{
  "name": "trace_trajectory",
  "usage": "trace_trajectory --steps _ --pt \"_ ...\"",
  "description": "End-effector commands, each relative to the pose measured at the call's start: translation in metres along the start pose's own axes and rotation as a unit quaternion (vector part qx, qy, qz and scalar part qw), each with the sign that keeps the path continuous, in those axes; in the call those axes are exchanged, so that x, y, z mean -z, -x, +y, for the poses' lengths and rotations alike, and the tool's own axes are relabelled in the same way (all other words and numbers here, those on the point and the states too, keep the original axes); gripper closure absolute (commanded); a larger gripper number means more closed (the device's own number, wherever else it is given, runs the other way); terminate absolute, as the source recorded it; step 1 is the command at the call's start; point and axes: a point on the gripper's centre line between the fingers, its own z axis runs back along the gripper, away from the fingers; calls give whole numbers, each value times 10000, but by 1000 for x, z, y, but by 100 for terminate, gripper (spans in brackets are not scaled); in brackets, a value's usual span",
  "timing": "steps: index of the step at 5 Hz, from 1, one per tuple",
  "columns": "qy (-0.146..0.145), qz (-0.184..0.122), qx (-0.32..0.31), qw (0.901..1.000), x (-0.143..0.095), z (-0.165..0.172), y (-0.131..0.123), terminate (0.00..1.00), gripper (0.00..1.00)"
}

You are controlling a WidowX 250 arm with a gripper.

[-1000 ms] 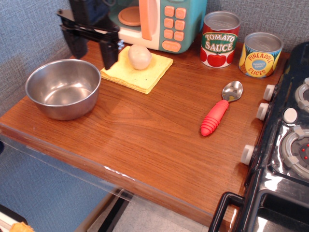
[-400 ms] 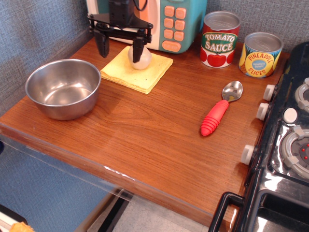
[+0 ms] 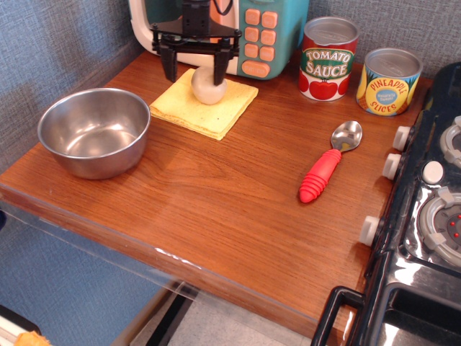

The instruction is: Pick up the item on top of the yellow towel and move it towards the bottom right of the table, below the spoon.

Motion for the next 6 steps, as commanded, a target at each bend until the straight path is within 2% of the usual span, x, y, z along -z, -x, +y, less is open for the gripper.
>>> trace_trajectory --steps 1,3,4,5,6 --pt "184 -295 -523 9980 -18 0 -14 0 0" --pt "-211 -134 -392 9989 2 6 -6 0 0" --pt "-304 -129 -303 9990 7 4 -5 0 0" --pt "-262 -213 -233 9992 9 3 -6 0 0" --pt "-167 -270 -97 9994 0 2 -6 0 100"
